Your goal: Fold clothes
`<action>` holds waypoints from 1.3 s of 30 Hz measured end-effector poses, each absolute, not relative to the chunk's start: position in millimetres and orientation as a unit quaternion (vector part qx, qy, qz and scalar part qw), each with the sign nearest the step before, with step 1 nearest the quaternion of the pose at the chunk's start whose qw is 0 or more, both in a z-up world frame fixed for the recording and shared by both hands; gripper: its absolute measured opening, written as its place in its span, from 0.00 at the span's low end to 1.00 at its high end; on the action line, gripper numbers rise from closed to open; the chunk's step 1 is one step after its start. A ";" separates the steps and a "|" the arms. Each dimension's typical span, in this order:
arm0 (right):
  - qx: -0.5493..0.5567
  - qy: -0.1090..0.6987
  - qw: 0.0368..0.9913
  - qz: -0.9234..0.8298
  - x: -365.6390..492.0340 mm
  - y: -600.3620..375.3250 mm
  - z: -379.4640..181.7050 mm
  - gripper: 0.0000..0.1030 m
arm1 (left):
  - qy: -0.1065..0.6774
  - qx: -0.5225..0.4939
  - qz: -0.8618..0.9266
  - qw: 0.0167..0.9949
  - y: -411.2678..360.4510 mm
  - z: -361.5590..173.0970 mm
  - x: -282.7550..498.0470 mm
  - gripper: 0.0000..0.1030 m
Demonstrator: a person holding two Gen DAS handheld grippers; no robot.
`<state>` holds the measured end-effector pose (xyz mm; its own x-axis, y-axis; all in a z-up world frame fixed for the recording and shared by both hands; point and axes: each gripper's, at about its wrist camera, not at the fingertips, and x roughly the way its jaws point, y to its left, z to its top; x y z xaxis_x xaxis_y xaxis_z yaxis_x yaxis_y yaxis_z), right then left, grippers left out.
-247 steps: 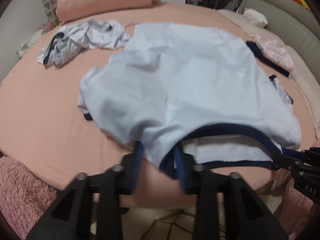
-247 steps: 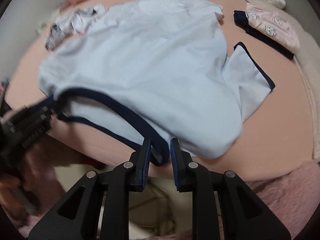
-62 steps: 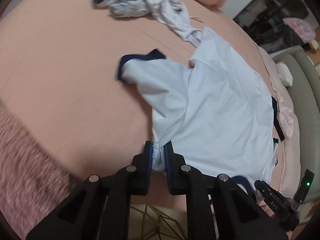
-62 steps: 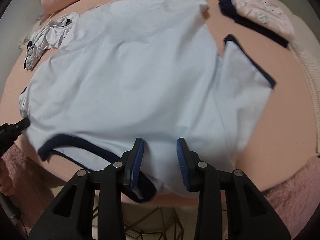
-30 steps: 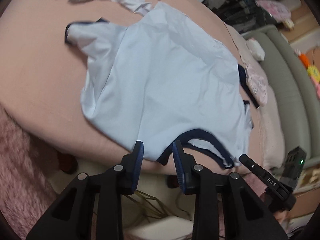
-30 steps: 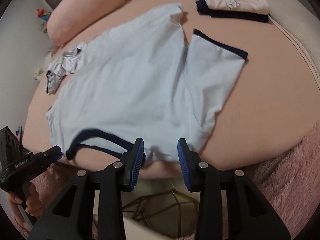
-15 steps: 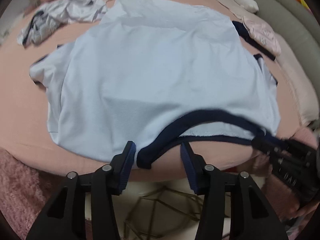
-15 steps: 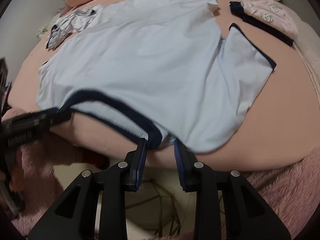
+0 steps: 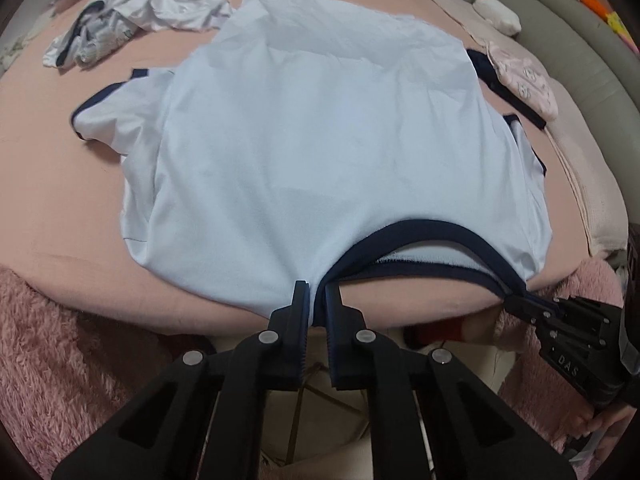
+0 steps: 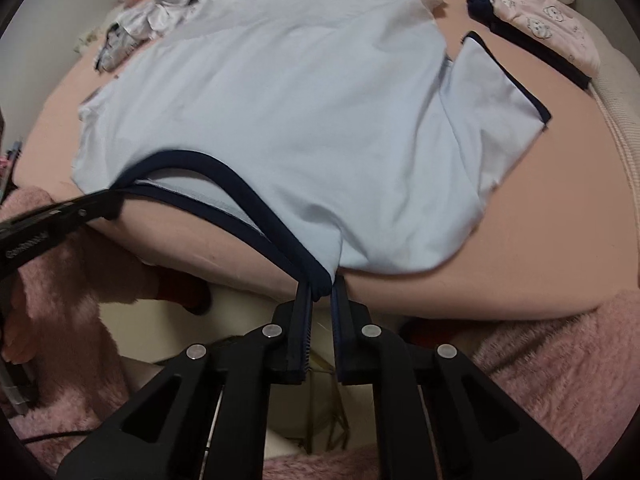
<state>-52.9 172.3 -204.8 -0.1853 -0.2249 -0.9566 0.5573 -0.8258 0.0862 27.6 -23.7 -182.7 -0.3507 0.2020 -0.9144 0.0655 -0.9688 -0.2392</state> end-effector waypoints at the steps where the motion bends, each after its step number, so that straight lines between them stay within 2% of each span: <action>1: 0.592 0.141 0.251 -0.753 -47.0 190.2 -204.2 0.02 | -0.131 -0.566 0.813 0.052 -27.2 -178.4 28.6 0.12; 4: 0.608 0.100 0.273 -0.738 -43.3 207.1 -200.4 0.04 | -0.170 -0.550 0.813 0.086 -36.8 -162.6 30.6 0.17; 6: 0.594 0.056 0.304 -0.743 -41.0 213.4 -182.3 0.04 | -0.165 -0.522 0.830 0.112 -36.5 -143.7 24.7 0.30; 7: 0.578 0.056 0.313 -0.752 -40.1 211.7 -171.3 0.04 | -0.155 -0.513 0.836 0.117 -34.6 -138.9 18.0 0.31; 10: 0.521 0.069 0.314 -0.790 -49.9 195.2 -147.0 0.11 | -0.138 -0.520 0.834 0.120 -27.4 -152.3 -11.4 0.31; 12: 0.524 0.065 0.308 -0.791 -68.8 180.7 -157.1 0.12 | -0.138 -0.546 0.819 0.114 -23.3 -174.8 -27.2 0.31; 16: 0.570 0.115 0.264 -0.770 -83.8 172.2 -200.3 0.09 | -0.126 -0.571 0.806 0.093 -22.8 -195.3 -13.3 0.27; 19: 0.576 0.078 0.273 -0.767 -67.5 198.4 -200.7 0.09 | -0.136 -0.578 0.799 0.092 -24.5 -190.5 -3.7 0.28; 23: 0.567 -0.014 0.279 -0.775 -77.2 220.4 -189.4 0.12 | -0.122 -0.548 0.818 0.123 -2.0 -174.7 -18.3 0.28; 25: 0.557 -0.021 0.264 -0.788 -86.8 222.4 -187.0 0.12 | -0.117 -0.545 0.817 0.145 12.8 -176.6 -27.5 0.28; 28: 0.581 0.022 0.260 -0.771 -90.4 214.2 -210.8 0.10 | -0.096 -0.577 0.802 0.121 20.5 -192.3 -29.2 0.28; 30: 0.588 0.030 0.269 -0.762 -84.2 220.2 -209.2 0.10 | -0.131 -0.590 0.788 0.116 4.9 -192.3 -19.7 0.27; 33: 0.598 -0.012 0.282 -0.750 -76.0 240.7 -205.4 0.12 | -0.193 -0.582 0.779 0.133 -17.7 -186.4 -0.4 0.26; 36: 0.590 -0.032 0.260 -0.764 -92.2 255.3 -196.5 0.13 | -0.181 -0.562 0.796 0.131 -21.8 -179.2 4.9 0.27; 39: 0.580 -0.048 0.236 -0.778 -109.7 269.4 -187.4 0.20 | -0.184 -0.553 0.799 0.149 -11.8 -172.5 -5.4 0.27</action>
